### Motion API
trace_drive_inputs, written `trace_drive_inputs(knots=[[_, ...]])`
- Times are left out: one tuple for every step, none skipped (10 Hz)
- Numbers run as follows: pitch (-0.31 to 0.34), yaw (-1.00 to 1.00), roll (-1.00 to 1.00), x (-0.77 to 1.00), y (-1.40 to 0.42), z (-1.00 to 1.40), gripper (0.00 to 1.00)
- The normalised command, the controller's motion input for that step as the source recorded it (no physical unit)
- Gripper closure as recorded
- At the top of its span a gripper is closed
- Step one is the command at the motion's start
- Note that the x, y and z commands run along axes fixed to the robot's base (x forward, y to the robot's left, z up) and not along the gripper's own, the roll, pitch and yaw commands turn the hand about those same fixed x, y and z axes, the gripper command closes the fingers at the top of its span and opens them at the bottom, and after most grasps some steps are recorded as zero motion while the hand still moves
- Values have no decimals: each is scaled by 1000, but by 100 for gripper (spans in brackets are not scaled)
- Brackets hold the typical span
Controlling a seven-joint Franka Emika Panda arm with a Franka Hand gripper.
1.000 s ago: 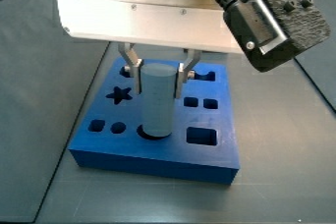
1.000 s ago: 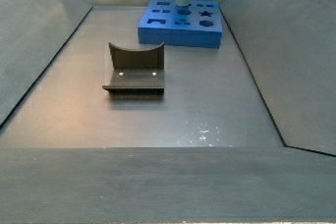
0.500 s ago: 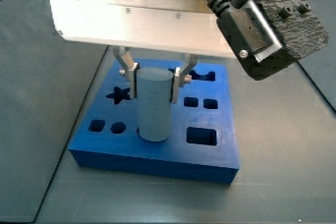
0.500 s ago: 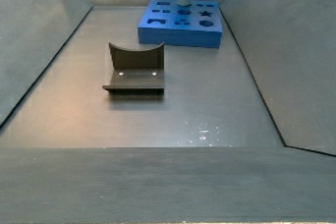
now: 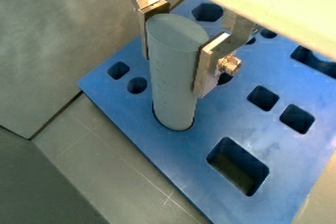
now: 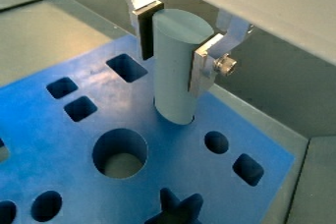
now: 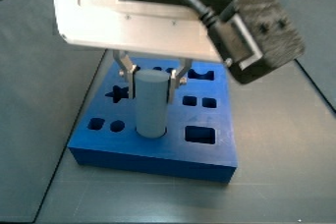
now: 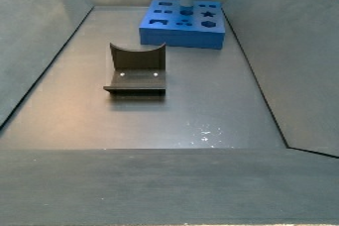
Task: Pick up the oval object. Move up. Place the oval object on the fixture. Regrasp the oval object. Move to above the board. Insert the oval object.
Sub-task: Insert the oval object.
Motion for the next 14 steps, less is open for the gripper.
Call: trace_drive_inputs(knots=[[-44,0,171,-54,0,-271,100],[-24,54,259,0,74,0,100],[-30,23,396,0,51,260,100],[-90,69,500,-57,-6,17,100],[-157,111,500,-163,-131,-160,100],[-176,111,500,-169,-223,-289,100],[-160,74,374,-20,-131,-503,100],[-96,49,157,26,0,-889,100],[-71,26,0,123,51,-1000,100],[-41,23,0,197,117,-1000,100],[-1,6,0,351,86,-1000,100],[0,0,0,349,77,-1000,100],[-11,0,0,269,29,-1000,100],[-20,0,-50,191,0,-1000,100]])
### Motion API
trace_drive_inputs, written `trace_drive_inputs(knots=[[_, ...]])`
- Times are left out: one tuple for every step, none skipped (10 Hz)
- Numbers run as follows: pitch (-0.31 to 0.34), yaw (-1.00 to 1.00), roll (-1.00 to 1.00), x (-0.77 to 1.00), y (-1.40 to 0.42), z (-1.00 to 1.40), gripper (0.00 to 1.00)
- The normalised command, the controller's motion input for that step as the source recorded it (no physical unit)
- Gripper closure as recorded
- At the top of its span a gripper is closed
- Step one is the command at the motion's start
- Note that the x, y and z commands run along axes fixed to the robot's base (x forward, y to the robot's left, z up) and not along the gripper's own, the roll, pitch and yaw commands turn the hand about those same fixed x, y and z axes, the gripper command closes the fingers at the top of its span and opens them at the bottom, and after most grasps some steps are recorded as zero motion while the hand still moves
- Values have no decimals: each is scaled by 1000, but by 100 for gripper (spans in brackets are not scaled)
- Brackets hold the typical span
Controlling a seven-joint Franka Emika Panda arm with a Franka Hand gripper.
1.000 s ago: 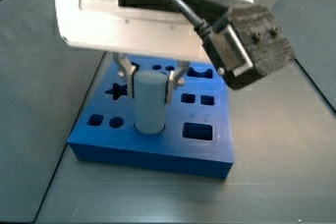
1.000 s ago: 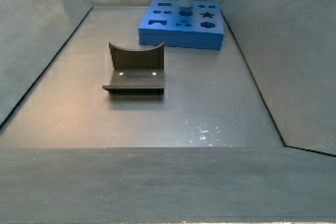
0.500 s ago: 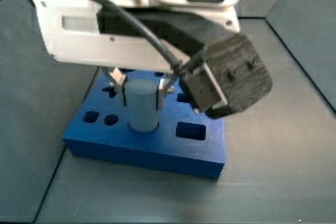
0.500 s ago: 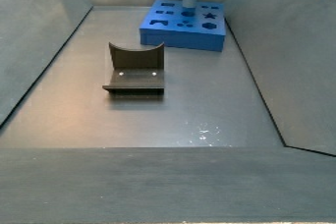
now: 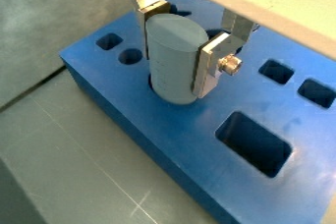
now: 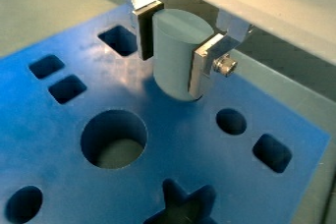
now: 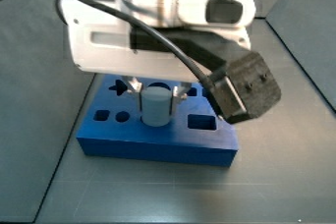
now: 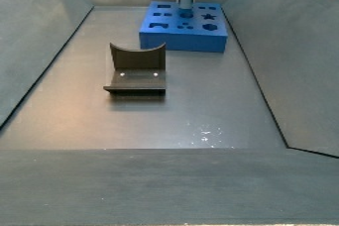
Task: Pick up the oval object. Move up. Place the oval object on the fixture. Regrasp the oval object. Move to above the board. Insert the oval object.
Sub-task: Insert the oval object.
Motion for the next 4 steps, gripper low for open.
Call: trace_drive_inputs(knots=[[-7,0,-47,151,0,-1000,100],[-46,0,0,77,23,-1000,100],[-21,0,-31,-46,60,0,100],[0,0,0,0,0,0,100]])
